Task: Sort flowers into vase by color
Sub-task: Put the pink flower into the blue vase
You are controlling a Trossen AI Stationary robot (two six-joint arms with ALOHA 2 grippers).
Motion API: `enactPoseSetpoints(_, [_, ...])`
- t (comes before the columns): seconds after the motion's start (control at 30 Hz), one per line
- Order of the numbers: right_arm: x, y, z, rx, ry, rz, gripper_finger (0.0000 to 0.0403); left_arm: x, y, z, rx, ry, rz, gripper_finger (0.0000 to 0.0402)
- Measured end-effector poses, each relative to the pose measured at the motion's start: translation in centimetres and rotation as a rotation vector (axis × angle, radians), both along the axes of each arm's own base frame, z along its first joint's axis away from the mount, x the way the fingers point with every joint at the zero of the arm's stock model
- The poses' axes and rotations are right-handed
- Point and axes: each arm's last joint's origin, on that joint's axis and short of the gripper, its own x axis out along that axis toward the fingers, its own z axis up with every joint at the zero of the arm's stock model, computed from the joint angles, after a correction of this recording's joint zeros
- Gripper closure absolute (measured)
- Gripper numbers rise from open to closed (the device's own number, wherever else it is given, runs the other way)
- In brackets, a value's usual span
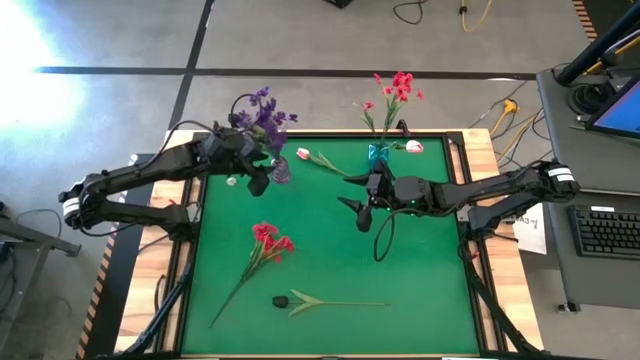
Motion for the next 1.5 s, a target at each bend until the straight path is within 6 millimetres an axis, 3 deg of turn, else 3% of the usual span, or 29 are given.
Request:
enactPoseSetpoints(0.4, [0.0,-0.1,-0.1,0.000,0.011,-0.005,0.0142,-1.0,-1.0,1.1,-0.119,-0.113,-0.059,0.0205])
enactPoseSetpoints(0.6, [-0.1,-0.2,-0.4,-0.001,0.038,-0.009,0.0142,-2.1,-2.0,1.6,-0.194,-0.152,-0.036,0.0205])
enactPoseSetpoints(0.83, [0.1,-1.1,-0.8,0.023,0.059,-0.048,0.0142,-1.8,-3.9,2.0,-0.230,-0.174,-0.108,0.0205])
enactPoseSetpoints(1.13, [1.8,-2.9,-4.1,0.027,0.168,-0.107,0.0142,-1.0,-6.8,1.8,-0.234,-0.148,-0.201,0.0205])
enactPoseSetpoints(1.5, [4.7,-5.4,-7.3,0.035,0.275,-0.173,0.0142,-1.4,-8.9,1.2,-0.262,-0.076,-0.235,0.0205])
